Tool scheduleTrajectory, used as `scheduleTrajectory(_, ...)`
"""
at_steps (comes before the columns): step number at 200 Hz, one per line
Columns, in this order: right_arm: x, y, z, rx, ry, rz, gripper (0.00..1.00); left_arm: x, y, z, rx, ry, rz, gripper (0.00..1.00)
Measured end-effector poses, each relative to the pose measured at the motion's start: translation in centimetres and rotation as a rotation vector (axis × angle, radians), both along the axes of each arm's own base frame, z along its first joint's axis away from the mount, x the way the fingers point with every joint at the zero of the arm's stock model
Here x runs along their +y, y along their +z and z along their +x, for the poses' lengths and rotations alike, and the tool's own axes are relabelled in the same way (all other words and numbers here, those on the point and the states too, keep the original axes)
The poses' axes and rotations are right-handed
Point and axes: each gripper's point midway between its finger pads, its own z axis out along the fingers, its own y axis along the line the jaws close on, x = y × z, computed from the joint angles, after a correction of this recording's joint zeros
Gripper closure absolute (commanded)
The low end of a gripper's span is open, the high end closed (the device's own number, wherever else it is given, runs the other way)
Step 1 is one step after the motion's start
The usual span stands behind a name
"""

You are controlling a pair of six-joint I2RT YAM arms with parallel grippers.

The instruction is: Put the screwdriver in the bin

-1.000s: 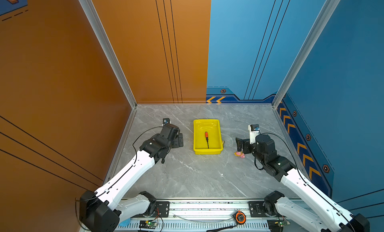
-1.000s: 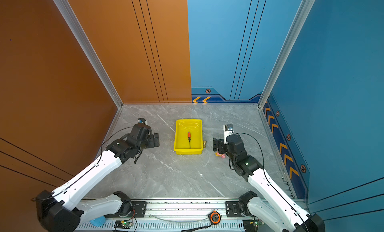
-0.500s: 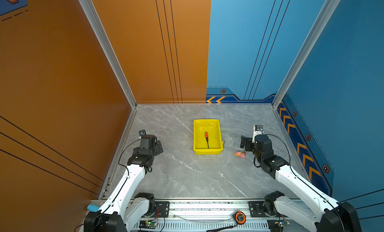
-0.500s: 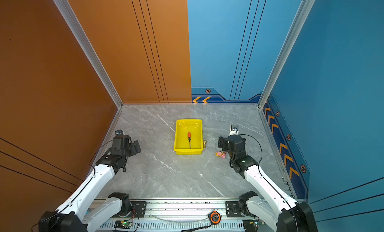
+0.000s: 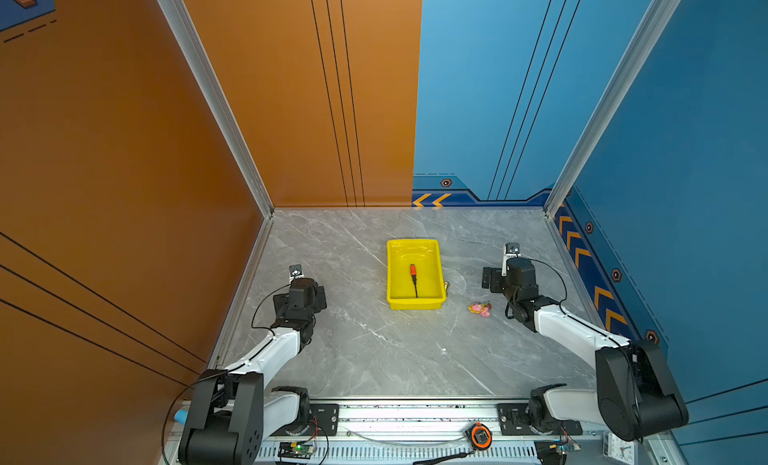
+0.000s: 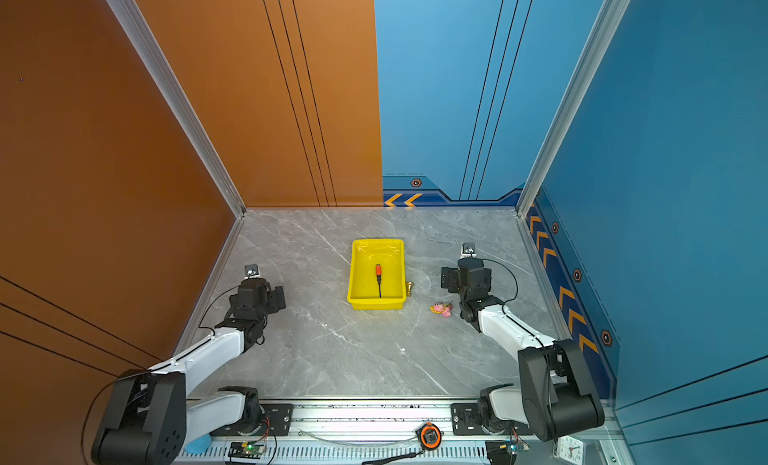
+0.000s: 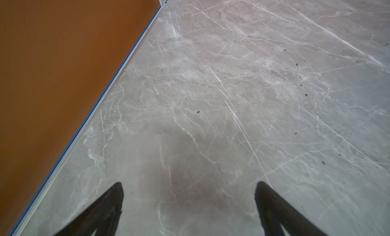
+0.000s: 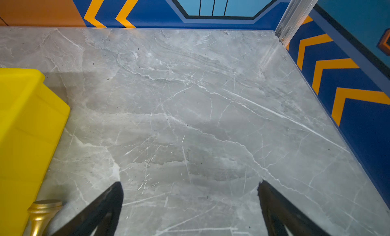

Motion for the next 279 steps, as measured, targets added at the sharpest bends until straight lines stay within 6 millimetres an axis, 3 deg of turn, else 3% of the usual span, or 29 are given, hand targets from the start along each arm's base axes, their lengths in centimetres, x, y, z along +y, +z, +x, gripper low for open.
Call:
scheduleTrajectory(77,-1.7,-2.9,0.9,0.005,-0.049,-0.033,0.0,-0.6,1.0,3.0,-0.111,-0.058,0.005,0.02)
scheduleTrajectory(119,-2.5,-2.4,1.0,-0.034,-0.076,-0.058,0.0,-0.8,1.5,4.1,-0.166,-0.078,-0.011,0.02)
scheduleTrajectory(162,-4.8,-2.0,1.6,-0.103,-0.134,-0.054,0.0,-1.1,0.9,5.4,-0.194,-0.104,-0.025,0.02)
scheduleTrajectory(195,-5.0,-2.5,1.6,-0.108,-0.139,-0.052,0.0,-1.5,-0.3,6.0,-0.189,-0.126,-0.027,0.02)
scheduleTrajectory(279,-5.9,-2.6,0.5,-0.17,-0.163,-0.036,0.0,-2.6,1.1,7.0,-0.265,-0.193,-0.034,0.02)
